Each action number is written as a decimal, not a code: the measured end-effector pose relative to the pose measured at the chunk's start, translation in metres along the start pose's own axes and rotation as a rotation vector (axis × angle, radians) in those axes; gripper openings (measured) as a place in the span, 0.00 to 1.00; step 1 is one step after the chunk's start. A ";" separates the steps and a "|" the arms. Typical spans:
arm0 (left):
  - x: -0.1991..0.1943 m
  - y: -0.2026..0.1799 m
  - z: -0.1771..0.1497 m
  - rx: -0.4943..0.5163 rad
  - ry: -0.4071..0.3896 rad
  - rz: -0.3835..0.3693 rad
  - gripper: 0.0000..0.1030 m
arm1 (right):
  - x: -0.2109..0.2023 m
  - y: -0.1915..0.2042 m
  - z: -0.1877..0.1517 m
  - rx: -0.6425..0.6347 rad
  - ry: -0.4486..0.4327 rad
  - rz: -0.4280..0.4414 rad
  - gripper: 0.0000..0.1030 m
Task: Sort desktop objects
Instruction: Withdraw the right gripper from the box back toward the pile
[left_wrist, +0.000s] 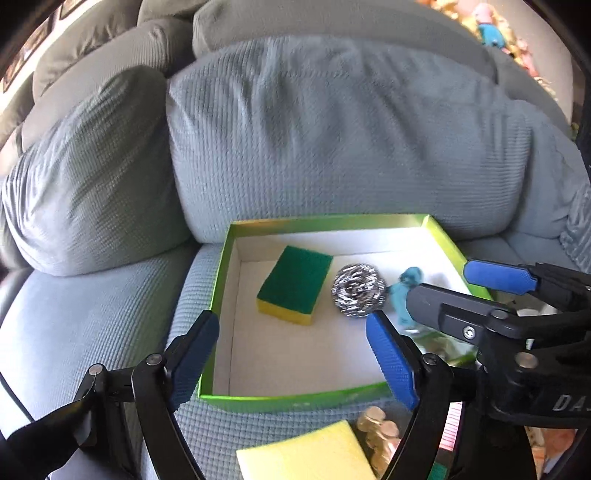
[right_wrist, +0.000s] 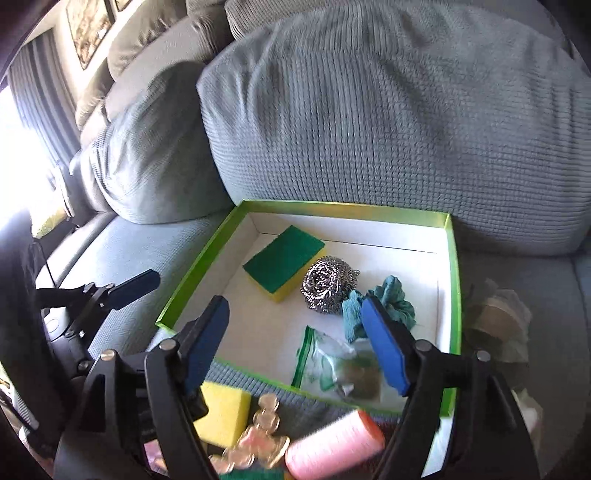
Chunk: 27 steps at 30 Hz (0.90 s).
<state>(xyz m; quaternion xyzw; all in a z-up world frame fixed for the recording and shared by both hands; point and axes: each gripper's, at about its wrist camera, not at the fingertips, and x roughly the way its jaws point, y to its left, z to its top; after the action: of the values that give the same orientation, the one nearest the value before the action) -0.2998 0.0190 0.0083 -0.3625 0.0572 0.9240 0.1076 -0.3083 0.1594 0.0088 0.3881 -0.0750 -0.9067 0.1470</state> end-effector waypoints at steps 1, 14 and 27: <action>-0.006 -0.001 -0.001 0.003 -0.012 -0.006 0.80 | -0.008 0.000 -0.001 -0.006 -0.009 0.005 0.73; -0.066 -0.043 -0.023 0.089 -0.077 -0.065 0.80 | -0.091 0.002 -0.039 -0.024 -0.095 -0.005 0.73; -0.102 -0.078 -0.071 0.152 -0.048 -0.133 0.80 | -0.137 -0.012 -0.098 0.002 -0.089 -0.058 0.73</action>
<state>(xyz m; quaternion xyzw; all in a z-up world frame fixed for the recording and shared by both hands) -0.1619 0.0660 0.0239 -0.3340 0.1001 0.9163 0.1972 -0.1497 0.2134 0.0318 0.3495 -0.0713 -0.9269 0.1168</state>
